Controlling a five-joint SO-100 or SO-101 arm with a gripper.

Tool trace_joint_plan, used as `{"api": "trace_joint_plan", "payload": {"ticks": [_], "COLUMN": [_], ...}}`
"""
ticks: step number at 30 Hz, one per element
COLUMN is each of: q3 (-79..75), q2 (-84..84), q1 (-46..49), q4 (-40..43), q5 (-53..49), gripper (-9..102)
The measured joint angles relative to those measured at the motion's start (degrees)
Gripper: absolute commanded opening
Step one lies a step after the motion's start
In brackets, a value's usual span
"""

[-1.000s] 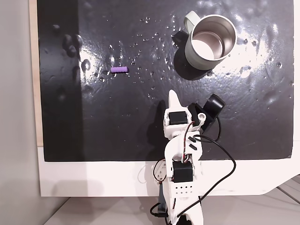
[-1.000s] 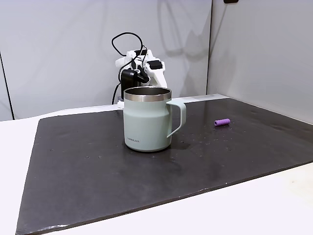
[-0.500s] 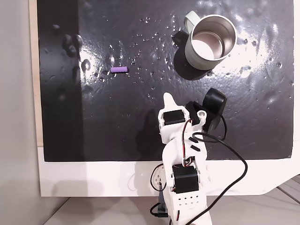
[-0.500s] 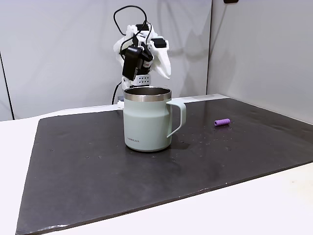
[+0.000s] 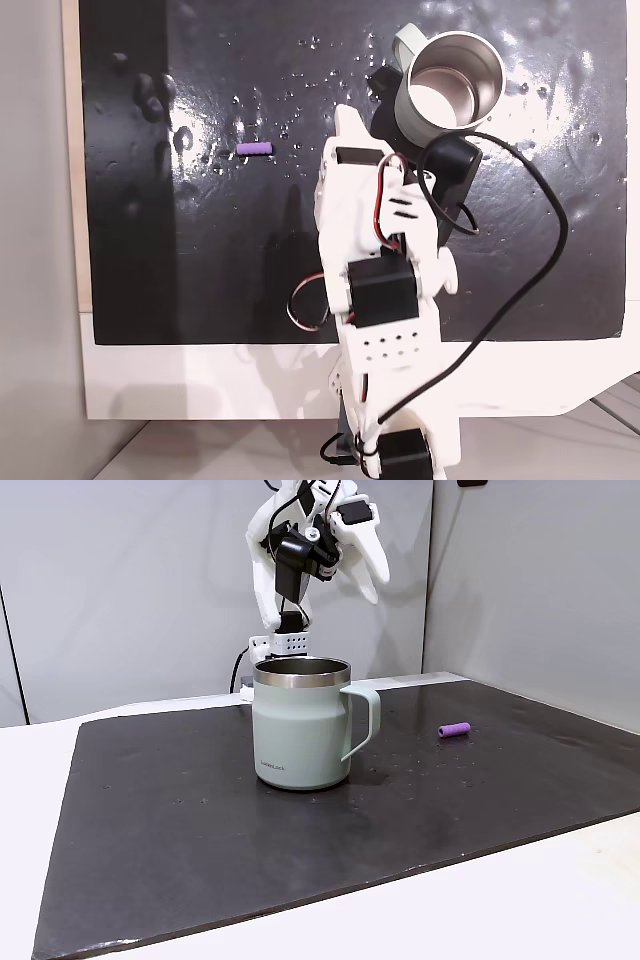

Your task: Grasp a pengrip and put it in the cup.

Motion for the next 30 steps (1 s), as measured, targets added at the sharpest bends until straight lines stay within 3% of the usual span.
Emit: {"api": "trace_joint_plan", "payload": {"ticks": [16,30], "q3": [-22.85,-27.69], "q2": [-32.26,-49.83], "q1": [-5.45,-13.97], "q4": [2.72,2.29], "q5": [1.93,3.34], "gripper": [21,22]}}
